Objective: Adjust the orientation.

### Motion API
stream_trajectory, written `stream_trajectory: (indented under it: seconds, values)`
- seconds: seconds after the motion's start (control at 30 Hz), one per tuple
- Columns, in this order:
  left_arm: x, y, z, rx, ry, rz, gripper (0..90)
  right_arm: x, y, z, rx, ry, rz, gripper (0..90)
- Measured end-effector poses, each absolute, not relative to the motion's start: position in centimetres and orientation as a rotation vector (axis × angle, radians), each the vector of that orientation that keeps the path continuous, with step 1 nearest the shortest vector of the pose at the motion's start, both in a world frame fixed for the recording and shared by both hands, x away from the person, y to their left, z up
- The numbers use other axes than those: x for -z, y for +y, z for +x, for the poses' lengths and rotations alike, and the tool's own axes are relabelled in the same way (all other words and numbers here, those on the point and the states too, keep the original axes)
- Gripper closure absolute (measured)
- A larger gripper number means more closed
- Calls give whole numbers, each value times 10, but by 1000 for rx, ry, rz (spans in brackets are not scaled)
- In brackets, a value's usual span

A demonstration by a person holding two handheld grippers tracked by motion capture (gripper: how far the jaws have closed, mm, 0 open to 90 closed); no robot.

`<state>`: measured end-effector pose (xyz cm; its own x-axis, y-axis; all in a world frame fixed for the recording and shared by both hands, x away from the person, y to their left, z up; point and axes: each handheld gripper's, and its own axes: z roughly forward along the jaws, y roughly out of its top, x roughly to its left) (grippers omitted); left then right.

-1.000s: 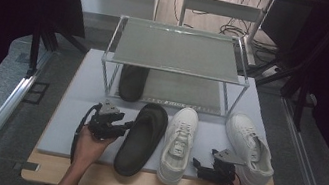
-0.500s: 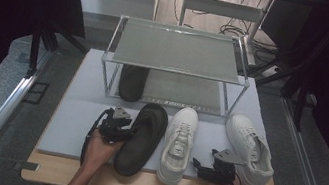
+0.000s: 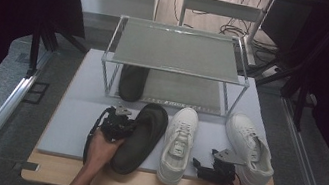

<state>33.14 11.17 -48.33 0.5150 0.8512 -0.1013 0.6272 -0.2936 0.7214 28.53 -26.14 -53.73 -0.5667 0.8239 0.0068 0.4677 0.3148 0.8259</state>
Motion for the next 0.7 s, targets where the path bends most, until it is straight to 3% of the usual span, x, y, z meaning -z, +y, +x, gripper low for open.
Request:
stream_trajectory:
  seconds: [0.7]
  values:
    - [452, 118, 358, -439, 1239, 1928, 761, 537, -261, 285, -1150, 2169, 1146, 150]
